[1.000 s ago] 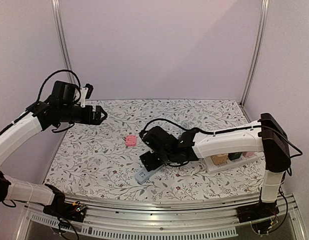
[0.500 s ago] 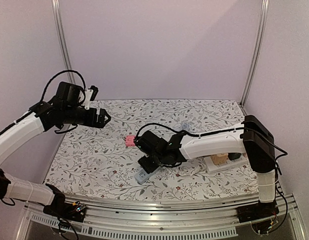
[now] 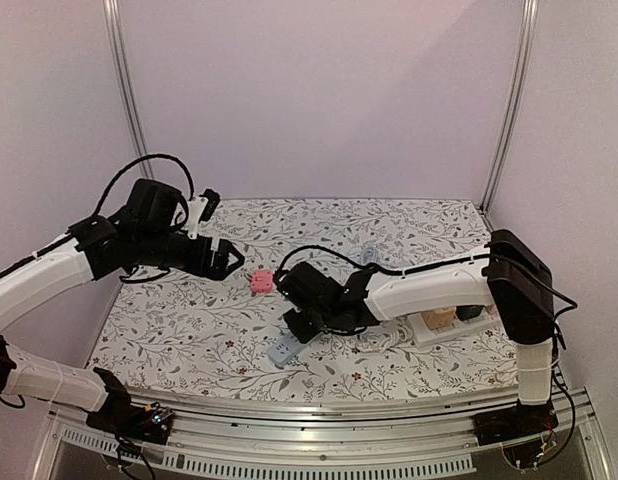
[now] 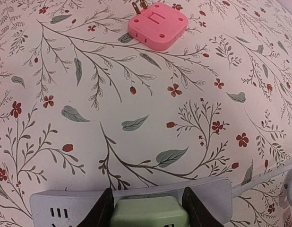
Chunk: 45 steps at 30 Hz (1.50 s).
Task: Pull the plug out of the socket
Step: Remove the plug from the socket.
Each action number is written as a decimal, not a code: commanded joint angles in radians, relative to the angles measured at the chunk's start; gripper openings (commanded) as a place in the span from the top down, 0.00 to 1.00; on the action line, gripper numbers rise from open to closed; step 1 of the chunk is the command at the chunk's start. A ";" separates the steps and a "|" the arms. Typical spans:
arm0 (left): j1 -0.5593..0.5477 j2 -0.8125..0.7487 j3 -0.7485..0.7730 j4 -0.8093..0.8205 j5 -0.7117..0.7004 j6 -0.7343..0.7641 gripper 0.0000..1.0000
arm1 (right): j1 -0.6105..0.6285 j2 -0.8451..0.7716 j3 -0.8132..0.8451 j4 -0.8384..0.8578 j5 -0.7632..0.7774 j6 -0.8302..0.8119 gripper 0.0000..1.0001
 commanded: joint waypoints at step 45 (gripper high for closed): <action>-0.270 0.023 -0.623 0.858 0.237 -0.836 0.39 | -0.007 -0.304 -0.387 0.507 -0.021 0.306 1.00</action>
